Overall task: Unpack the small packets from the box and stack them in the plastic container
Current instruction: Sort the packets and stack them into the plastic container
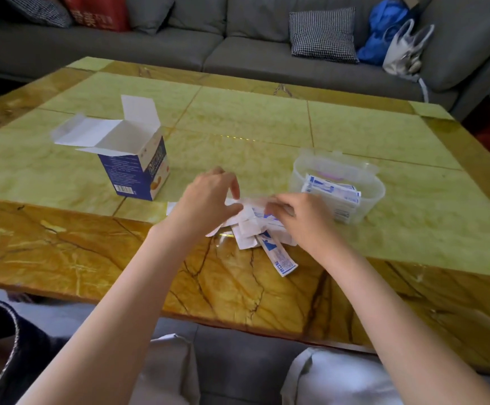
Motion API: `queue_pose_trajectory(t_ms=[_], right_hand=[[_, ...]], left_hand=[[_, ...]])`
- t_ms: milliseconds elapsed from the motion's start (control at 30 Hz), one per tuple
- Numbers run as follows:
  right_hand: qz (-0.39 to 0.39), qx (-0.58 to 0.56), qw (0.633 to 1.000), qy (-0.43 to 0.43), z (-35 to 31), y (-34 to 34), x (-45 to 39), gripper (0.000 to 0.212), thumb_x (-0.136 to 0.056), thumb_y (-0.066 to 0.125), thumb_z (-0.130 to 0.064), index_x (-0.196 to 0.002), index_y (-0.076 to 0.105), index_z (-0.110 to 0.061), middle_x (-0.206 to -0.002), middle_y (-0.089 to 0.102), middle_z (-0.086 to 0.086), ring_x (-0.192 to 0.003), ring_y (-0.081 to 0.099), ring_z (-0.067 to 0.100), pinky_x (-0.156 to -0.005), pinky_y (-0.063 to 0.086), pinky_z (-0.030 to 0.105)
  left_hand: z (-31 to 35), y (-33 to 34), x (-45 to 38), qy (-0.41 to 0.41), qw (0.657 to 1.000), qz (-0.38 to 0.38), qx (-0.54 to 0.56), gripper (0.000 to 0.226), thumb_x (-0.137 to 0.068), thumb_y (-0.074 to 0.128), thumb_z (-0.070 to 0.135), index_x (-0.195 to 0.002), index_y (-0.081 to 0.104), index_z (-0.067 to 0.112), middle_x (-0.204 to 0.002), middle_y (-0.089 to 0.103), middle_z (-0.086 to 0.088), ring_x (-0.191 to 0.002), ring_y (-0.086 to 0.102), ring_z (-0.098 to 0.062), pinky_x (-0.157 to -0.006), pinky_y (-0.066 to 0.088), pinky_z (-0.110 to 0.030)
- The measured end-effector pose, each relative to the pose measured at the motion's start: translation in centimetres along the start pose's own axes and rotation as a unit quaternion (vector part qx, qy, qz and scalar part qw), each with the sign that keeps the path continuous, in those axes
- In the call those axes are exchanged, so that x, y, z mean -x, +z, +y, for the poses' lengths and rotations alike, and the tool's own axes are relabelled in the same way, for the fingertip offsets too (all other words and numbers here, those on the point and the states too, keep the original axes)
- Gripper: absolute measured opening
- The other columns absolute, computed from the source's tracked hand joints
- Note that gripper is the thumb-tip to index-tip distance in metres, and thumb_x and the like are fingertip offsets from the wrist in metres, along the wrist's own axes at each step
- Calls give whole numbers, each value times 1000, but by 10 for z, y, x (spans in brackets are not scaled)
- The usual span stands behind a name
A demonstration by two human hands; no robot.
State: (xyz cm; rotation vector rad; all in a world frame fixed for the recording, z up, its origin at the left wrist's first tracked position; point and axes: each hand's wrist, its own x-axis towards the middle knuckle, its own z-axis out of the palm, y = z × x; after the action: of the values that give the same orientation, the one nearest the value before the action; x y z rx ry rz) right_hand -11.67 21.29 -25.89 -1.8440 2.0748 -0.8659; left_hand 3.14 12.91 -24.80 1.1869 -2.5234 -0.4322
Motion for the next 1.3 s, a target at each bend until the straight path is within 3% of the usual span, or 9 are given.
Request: queue_pose_trajectory(t_ms=[133, 233, 333, 433, 633, 867, 1033, 1167, 1300], right_hand=[[27, 44, 998, -43, 4, -2, -3, 25, -96, 46, -14, -113, 65, -12, -86, 65, 4, -81, 60, 20, -71, 48, 29], [50, 83, 992, -76, 8, 0, -4, 36, -93, 49, -6, -126, 58, -18, -90, 49, 5, -89, 51, 21, -75, 46, 33], [35, 52, 993, -101, 11, 1, -5, 43, -89, 52, 1, -130, 53, -12, -97, 43, 6, -97, 48, 23, -81, 46, 32], [-38, 5, 997, -61, 6, -2, -4, 55, -89, 59, -22, -140, 39, -15, -105, 35, -4, -102, 42, 11, -87, 41, 24], [3, -215, 976, 43, -4, -10, -6, 39, -89, 60, -18, -127, 54, -23, -108, 54, -17, -103, 51, 3, -93, 45, 23], [104, -421, 893, 116, -7, -12, -10, 13, -78, 70, -7, -77, 60, -15, -71, 60, 1, -58, 48, 8, -60, 42, 22], [162, -528, 825, 116, -11, -25, -14, 14, -89, 57, -15, -76, 63, -15, -78, 64, 1, -74, 55, 13, -70, 44, 24], [39, -117, 992, -20, -12, -37, -15, 14, -92, 52, -16, -84, 63, -19, -79, 55, -3, -82, 49, 23, -74, 41, 26], [-64, 50, 996, -40, -8, -22, -9, 14, -94, 50, -15, -97, 61, -6, -102, 50, 2, -102, 46, 17, -92, 41, 31]], left_hand=[[24, 5, -6, -59, 974, -23, 218, 20, -93, 52, 27, -100, 56, 8, -108, 61, -1, -92, 61, -17, -77, 50, -27], [33, 2, -12, -194, 851, -52, 486, 39, -96, 43, 33, -106, 56, -3, -107, 64, -13, -89, 64, -20, -83, 55, -29], [29, 0, -11, -227, 793, -37, 564, 29, -93, 52, 22, -112, 55, 1, -104, 62, -12, -84, 63, -18, -71, 55, -19], [23, 3, -7, -237, 780, -38, 578, 35, -87, 57, -1, -120, 51, 5, -93, 64, -11, -76, 63, -15, -65, 56, -17], [19, 1, -3, -212, 782, -37, 586, 40, -82, 62, -3, -117, 53, 13, -87, 66, -4, -76, 64, -14, -70, 56, -22], [14, -2, 1, -186, 817, -23, 545, 6, -85, 63, 14, -90, 67, 15, -94, 68, -6, -85, 63, -14, -79, 54, -22], [12, -3, 0, -159, 912, 30, 376, 10, -85, 64, 19, -76, 63, 23, -71, 61, 1, -61, 52, -9, -53, 45, -13], [10, 2, 1, -88, 974, 43, 206, 17, -85, 63, 21, -79, 66, 5, -59, 53, -2, -53, 40, -13, -46, 29, -18], [19, 9, -2, -45, 974, -34, 220, 12, -87, 58, 14, -90, 67, 6, -85, 68, -14, -73, 56, -18, -71, 51, -36]])
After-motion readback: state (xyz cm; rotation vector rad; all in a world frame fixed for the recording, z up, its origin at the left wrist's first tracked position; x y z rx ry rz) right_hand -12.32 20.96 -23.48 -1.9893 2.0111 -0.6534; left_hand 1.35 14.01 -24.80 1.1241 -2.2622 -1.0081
